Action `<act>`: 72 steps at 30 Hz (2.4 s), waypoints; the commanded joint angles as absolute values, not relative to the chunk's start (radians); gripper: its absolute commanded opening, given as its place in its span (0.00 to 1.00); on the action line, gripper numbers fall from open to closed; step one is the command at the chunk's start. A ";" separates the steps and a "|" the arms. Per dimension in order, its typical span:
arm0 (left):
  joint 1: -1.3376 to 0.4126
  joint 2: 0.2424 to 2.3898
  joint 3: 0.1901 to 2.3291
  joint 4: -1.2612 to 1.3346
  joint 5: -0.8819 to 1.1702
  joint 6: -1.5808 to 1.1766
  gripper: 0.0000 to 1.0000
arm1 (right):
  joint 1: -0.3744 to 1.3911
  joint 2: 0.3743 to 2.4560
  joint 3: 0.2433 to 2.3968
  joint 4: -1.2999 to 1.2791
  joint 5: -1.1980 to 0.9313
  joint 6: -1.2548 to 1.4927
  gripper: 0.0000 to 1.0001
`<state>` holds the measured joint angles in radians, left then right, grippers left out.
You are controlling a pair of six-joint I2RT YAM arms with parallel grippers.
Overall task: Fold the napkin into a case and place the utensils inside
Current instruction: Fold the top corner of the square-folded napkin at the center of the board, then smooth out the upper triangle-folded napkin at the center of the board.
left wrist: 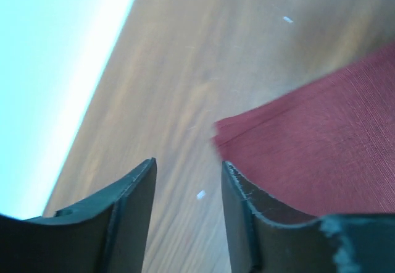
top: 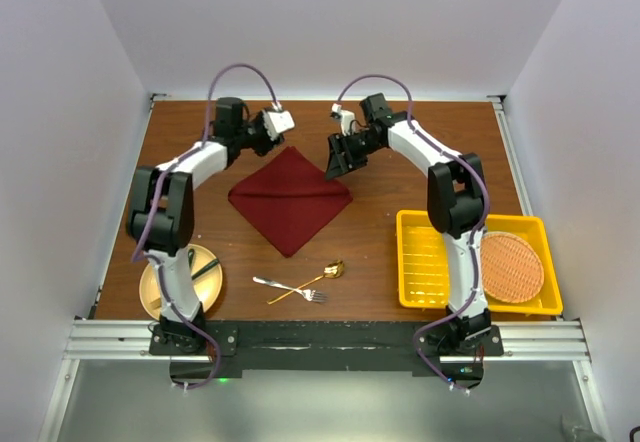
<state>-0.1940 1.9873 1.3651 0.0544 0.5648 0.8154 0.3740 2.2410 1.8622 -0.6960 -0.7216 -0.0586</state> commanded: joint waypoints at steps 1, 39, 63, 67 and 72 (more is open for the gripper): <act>-0.117 1.775 1.387 0.038 0.623 0.518 0.56 | 0.364 2.117 1.835 -0.585 -0.784 -0.028 0.67; 0.000 1.732 1.132 0.064 0.779 -0.083 0.91 | 0.373 2.215 1.758 -0.557 -0.520 0.023 0.40; 0.035 1.770 1.175 0.048 0.798 -0.060 0.92 | 0.368 2.171 1.700 -0.609 -0.515 0.006 0.02; 0.034 1.778 1.177 0.041 0.801 -0.057 0.92 | 0.362 2.158 1.684 -0.603 -0.503 0.005 0.01; 0.034 1.787 1.178 0.034 0.805 -0.057 0.93 | 0.362 2.155 1.687 -0.580 -0.511 0.018 0.05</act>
